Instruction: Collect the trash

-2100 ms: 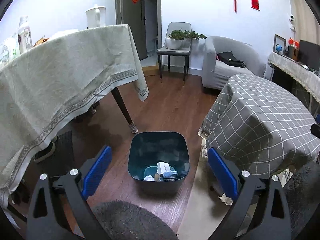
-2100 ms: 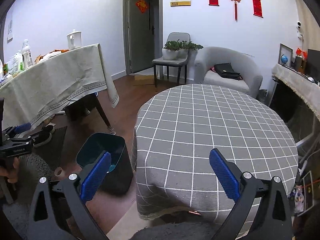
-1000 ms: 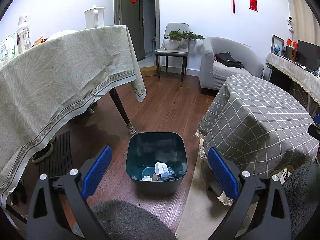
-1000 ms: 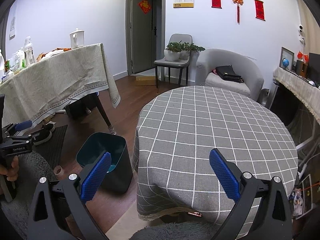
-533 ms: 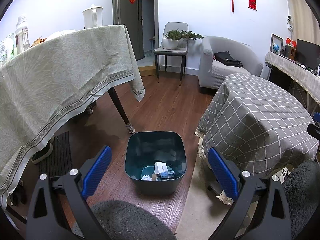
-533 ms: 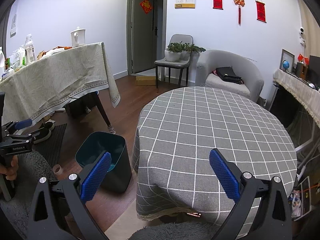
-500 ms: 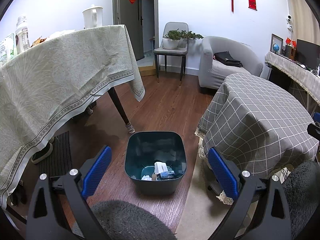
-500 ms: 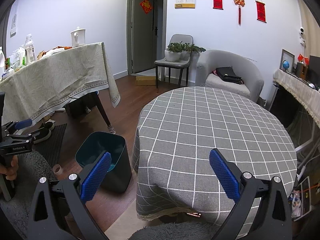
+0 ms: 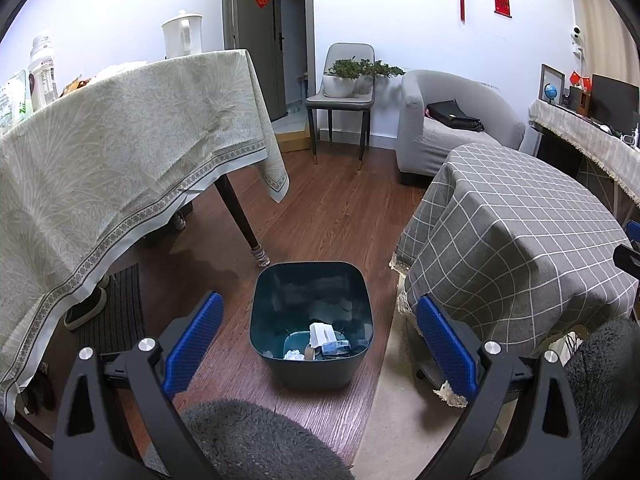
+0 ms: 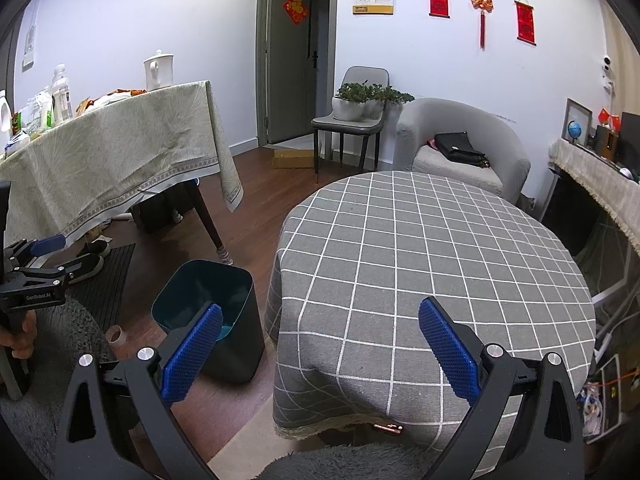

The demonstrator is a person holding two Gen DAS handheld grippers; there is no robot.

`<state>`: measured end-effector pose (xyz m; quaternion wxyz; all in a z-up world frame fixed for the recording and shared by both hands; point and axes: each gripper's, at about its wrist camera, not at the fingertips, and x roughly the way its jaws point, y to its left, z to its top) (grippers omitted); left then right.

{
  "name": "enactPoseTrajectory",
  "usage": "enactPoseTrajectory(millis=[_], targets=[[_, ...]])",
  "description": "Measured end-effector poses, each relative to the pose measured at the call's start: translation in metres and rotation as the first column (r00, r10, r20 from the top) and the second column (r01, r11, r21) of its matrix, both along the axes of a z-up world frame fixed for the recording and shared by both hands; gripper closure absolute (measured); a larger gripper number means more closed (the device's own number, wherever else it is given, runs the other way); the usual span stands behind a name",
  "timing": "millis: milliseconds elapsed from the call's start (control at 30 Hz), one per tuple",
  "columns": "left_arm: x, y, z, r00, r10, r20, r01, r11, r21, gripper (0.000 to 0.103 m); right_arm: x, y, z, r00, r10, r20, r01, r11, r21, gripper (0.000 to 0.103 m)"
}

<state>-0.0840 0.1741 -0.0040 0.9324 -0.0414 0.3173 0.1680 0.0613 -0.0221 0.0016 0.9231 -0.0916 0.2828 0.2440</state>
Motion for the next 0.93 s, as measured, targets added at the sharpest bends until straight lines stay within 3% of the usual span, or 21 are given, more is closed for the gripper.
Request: enactPoseTrajectory(millis=[933], targets=[[0.0001, 0.0004, -0.0016, 1.0, 0.003, -0.001, -0.003, 1.0, -0.009, 0.004, -0.001, 0.0019, -0.0006, 1.0, 0.001, -0.001, -0.001, 1.0, -0.003, 0.004]])
